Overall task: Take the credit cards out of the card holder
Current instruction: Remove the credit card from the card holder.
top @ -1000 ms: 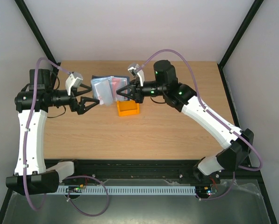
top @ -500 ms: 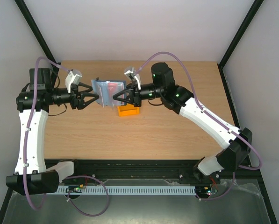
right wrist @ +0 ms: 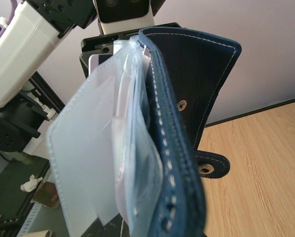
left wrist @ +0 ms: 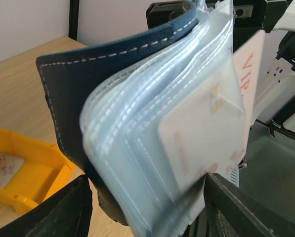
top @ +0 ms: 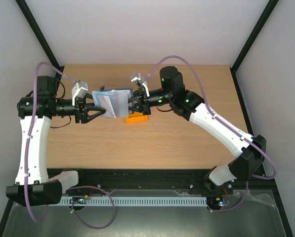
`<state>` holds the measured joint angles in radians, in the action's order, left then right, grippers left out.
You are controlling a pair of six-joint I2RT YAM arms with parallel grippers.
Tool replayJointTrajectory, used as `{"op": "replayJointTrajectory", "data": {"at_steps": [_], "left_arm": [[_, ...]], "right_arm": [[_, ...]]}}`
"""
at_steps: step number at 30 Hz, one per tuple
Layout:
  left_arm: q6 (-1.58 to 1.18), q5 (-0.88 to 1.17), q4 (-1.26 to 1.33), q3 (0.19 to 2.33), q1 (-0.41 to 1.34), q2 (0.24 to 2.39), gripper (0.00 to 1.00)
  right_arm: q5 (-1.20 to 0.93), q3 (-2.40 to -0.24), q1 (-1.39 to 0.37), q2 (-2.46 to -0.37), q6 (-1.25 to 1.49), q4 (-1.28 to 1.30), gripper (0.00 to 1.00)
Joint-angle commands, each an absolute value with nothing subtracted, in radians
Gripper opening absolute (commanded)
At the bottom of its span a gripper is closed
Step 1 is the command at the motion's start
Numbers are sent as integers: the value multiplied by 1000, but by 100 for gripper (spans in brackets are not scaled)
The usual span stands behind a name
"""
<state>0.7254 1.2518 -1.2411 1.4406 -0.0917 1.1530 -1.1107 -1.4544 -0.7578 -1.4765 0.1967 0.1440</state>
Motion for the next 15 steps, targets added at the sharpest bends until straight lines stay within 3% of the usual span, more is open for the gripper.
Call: {"op": "replayJointTrajectory", "data": {"at_steps": [1,5,7,11,15], "left_arm": [[767,1308,-1271,1462,-87,1151,59],[789,1374,-1290,1446,-84,1145,43],[789,1402,-1290,1427,-74,1139,41],[786,1405,-1285,1429,-64,1141,59],[717,1359,-1219,1451,-79,1155,67]], "right_arm": [[-1151,-1449,-746,-1448,163,104,2],[-1159,-1448,-746,-1461,175,98,2],[-1160,-1442,-746,-1460,170,94,2],[-1191,-1441,-744,-1458,158,85,2],[-1249,-1450,-723,-1443,112,116,2]]}}
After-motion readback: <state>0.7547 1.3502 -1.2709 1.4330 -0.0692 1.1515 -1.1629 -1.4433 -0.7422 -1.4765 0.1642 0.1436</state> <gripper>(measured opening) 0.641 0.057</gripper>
